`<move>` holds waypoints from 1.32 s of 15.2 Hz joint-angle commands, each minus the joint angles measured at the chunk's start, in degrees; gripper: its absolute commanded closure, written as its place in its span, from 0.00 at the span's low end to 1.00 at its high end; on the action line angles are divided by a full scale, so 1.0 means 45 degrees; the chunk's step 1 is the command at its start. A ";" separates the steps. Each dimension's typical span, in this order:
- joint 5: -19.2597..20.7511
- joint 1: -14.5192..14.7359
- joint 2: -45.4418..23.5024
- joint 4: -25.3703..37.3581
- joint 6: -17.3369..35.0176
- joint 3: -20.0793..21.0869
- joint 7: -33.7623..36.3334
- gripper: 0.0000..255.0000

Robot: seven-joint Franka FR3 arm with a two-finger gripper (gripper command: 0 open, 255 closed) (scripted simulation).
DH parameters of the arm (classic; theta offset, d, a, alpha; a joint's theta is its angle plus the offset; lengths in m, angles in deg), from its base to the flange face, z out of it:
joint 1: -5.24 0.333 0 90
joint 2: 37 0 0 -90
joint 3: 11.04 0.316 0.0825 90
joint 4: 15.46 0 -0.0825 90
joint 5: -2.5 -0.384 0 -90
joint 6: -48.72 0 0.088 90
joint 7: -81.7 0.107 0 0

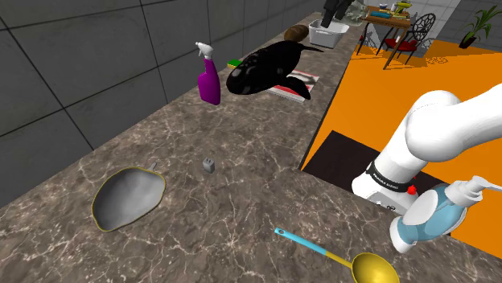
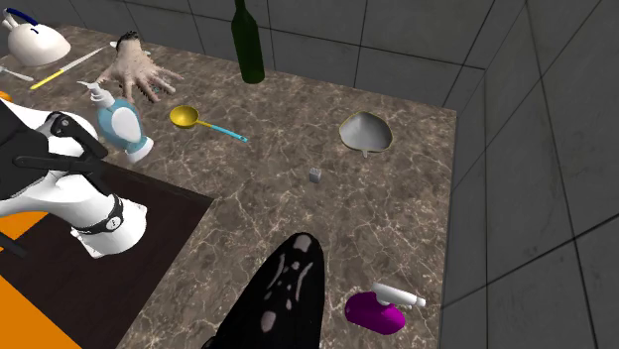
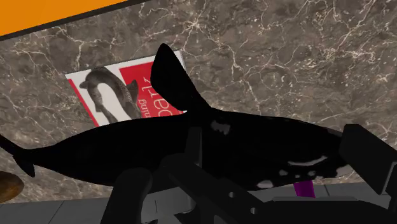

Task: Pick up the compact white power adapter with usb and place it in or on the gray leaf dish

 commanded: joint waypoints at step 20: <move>-0.1539 0.1913 -0.3907 -0.1558 0.5114 0.3089 0.2504 0.00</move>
